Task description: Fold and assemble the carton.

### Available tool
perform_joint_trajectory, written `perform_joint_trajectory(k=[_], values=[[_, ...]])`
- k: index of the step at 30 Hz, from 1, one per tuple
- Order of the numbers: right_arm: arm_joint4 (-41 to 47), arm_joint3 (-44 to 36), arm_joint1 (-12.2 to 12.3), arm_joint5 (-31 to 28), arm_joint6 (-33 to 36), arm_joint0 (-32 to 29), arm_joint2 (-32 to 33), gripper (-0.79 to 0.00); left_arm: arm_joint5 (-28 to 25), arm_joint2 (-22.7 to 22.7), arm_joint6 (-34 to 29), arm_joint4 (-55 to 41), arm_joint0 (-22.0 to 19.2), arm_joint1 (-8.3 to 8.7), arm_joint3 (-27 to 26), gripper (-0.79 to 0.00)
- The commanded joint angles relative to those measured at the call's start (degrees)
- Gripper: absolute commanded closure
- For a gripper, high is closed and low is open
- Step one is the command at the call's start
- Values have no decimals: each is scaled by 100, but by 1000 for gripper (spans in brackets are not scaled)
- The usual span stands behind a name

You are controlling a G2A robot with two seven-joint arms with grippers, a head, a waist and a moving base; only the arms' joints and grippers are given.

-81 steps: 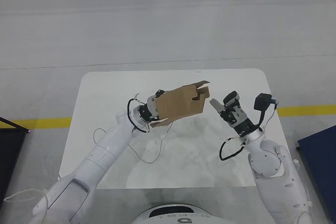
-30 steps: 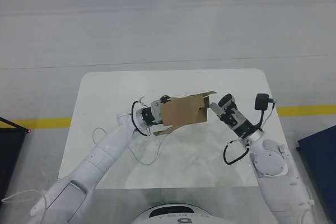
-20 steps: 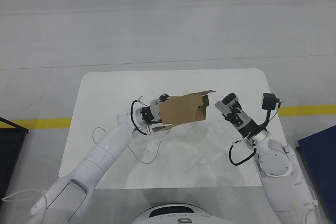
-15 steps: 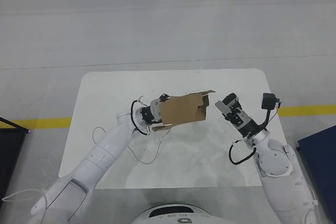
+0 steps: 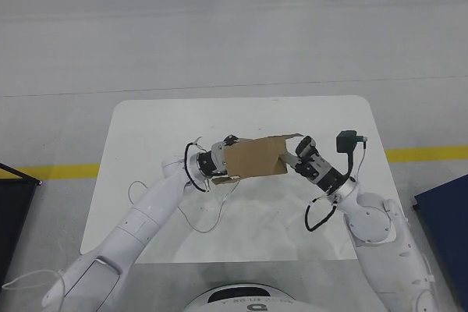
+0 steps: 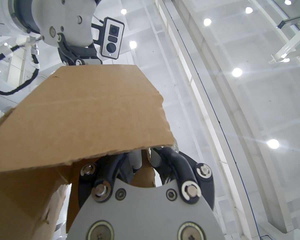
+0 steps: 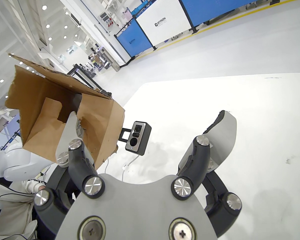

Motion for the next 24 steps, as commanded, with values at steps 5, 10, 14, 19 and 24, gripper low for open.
perform_joint_trajectory(k=[5, 10, 14, 19, 24], values=[[48, -72, 4, -20, -276, -44, 50, -785, -29, -61, 35, 79, 20, -9, -3, 0], [401, -220, 38, -891, -744, -402, 429, -785, -17, -95, 74, 156, 27, -16, 24, 0], [313, -299, 57, -1495, -997, -638, 591, -785, -32, -102, 126, 254, 22, -25, 30, 0], [-371, -385, 45, -1598, -1282, -768, 537, -785, -103, -104, 216, 514, 18, -21, 22, 0], [-943, -357, 16, -1177, -1414, -671, 287, -785, -119, -147, 207, 634, 39, -12, -14, 0]])
